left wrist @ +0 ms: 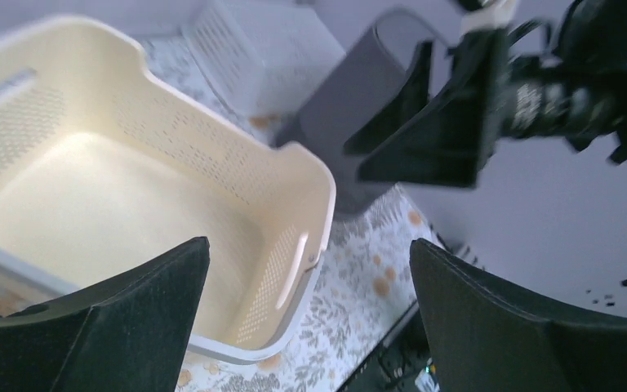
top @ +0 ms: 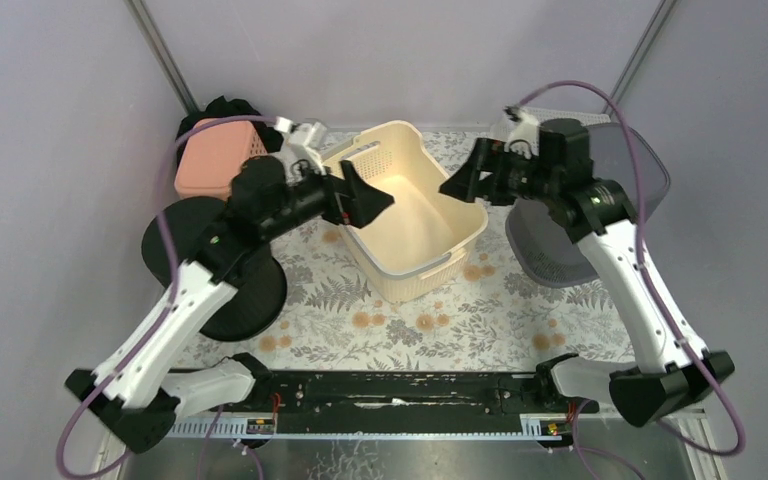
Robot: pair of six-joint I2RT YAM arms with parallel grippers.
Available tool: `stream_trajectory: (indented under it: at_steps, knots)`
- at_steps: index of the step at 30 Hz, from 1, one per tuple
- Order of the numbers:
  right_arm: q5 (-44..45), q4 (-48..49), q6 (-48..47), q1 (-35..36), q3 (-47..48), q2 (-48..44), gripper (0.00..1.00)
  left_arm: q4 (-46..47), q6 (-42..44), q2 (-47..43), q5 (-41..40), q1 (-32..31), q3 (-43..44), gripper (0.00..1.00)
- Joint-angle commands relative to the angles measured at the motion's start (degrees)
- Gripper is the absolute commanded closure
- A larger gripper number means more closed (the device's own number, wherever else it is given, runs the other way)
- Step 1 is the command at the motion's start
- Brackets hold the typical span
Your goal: Turn the large container upside down
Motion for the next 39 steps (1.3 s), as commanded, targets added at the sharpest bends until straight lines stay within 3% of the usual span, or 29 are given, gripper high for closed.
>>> stream_trajectory:
  at_steps: [1, 7, 17, 22, 29, 35, 39]
  knots:
    - [10.4, -5.0, -4.4, 11.2, 8.0, 7.3, 0.13, -3.9, -1.3, -7.5, -13.1, 0.2, 1.7, 0.0]
    - [21.6, -7.1, -5.2, 23.9, 18.0, 20.8, 0.14, -11.3, -1.9, -14.8, -18.9, 0.2, 2.3, 0.0]
    - [32.7, -13.0, -7.2, 30.9, 34.0, 42.7, 0.19, -14.9, -2.9, -19.8, -19.9, 0.2, 0.2, 0.0]
    - [33.8, -13.2, -7.2, 31.4, 35.9, 48.3, 0.42, -16.1, -2.8, -20.9, -21.0, 0.2, 0.1, 0.0]
    - [30.3, -14.9, -7.7, 31.3, 41.8, 51.7, 0.99, -17.3, -2.6, -21.6, -21.7, 0.2, 0.3, 0.0]
    - [18.8, -12.7, -4.3, 29.7, 47.4, 47.3, 1.0, -18.1, -2.9, -22.8, -21.9, 0.2, 1.3, 0.0]
    - [6.4, -2.5, 3.1, 24.5, 42.5, 39.6, 1.0, -18.8, -3.0, -23.3, -21.9, 0.2, 3.3, 0.0]
